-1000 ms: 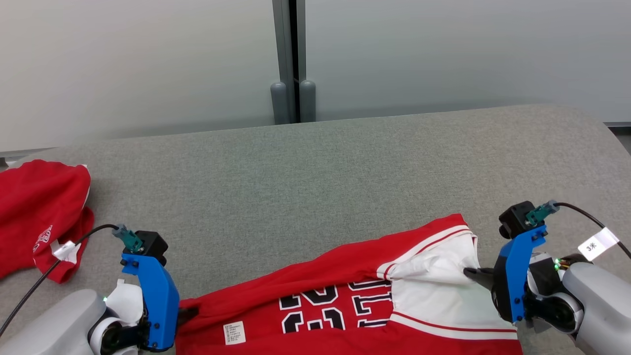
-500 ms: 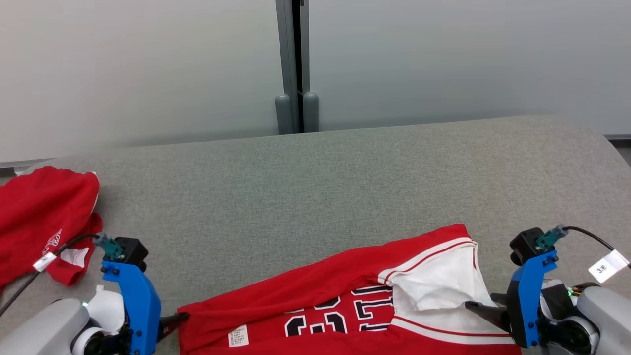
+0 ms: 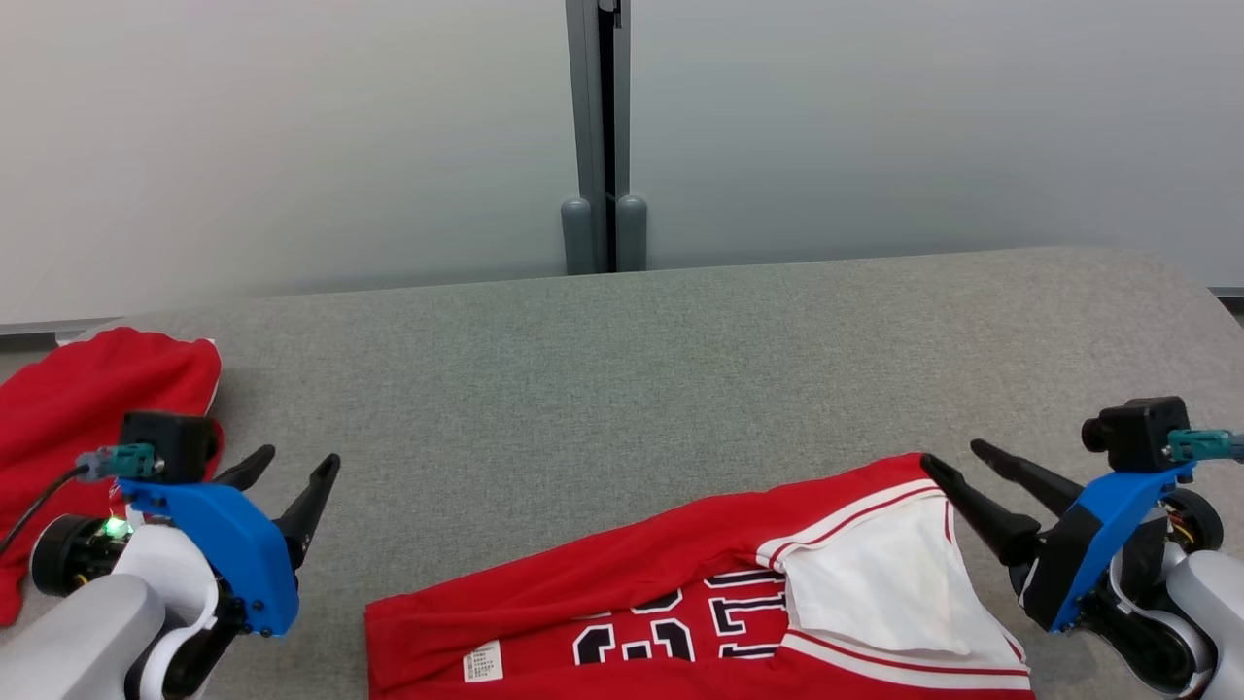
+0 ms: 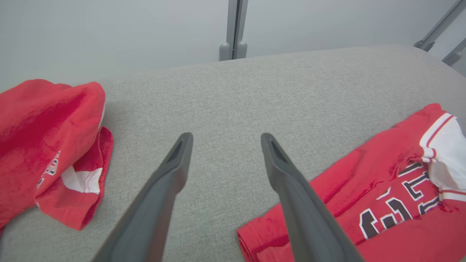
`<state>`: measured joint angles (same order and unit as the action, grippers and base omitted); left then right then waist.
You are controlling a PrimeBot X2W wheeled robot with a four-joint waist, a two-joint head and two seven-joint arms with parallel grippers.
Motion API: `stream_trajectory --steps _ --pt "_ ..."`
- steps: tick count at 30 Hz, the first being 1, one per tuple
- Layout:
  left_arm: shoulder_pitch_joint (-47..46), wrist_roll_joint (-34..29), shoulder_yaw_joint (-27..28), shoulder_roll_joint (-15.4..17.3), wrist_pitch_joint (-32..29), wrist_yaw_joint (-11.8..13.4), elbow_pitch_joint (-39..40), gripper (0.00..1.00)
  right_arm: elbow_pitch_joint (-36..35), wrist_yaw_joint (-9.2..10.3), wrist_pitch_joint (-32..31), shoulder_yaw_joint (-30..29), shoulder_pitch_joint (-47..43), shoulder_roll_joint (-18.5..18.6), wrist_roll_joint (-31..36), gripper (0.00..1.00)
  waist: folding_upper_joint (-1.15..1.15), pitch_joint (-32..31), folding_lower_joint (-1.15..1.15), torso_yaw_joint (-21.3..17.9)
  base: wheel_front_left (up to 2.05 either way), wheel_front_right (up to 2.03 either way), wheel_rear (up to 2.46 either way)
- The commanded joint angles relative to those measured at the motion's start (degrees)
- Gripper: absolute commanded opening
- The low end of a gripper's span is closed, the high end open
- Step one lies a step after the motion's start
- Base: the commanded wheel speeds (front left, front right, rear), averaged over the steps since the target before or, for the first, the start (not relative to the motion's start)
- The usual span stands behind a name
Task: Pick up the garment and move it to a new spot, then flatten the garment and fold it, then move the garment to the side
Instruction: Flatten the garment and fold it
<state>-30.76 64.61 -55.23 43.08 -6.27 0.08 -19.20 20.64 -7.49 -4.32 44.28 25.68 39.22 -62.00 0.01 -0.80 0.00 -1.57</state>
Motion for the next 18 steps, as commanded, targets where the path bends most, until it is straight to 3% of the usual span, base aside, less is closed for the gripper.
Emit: stream_trajectory --steps 1,7,10,13,18 --pt "2.1 -1.4 0.8 0.2 3.5 2.9 0.8 1.00 -1.0 -0.01 4.6 -2.0 -1.8 -0.8 1.7 1.00 -0.01 0.0 0.00 0.1 0.00 0.00 0.00" --pt "6.1 -3.2 4.7 -1.7 15.5 11.6 4.9 1.00 1.2 -0.01 15.2 -9.2 -4.6 -3.9 7.0 1.00 -0.01 -0.1 0.00 0.8 0.00 0.00 0.00" --pt "8.5 -4.2 7.1 -3.5 20.0 15.2 6.4 1.00 3.1 -0.01 18.0 -13.1 -6.1 -7.4 9.4 1.00 -0.01 -0.1 0.00 1.2 0.00 0.00 0.00" --pt "10.6 -5.3 9.2 -4.8 21.1 17.0 6.8 1.00 3.9 -0.01 19.0 -15.9 -7.3 -9.3 11.4 1.00 -0.01 -0.1 0.00 1.3 0.00 0.00 0.00" --pt "16.8 -12.4 18.5 -10.7 21.5 19.6 9.2 1.00 3.0 -0.01 19.5 -25.7 -11.2 -14.8 20.3 1.00 -0.01 -0.1 0.00 2.0 0.00 0.00 0.00"
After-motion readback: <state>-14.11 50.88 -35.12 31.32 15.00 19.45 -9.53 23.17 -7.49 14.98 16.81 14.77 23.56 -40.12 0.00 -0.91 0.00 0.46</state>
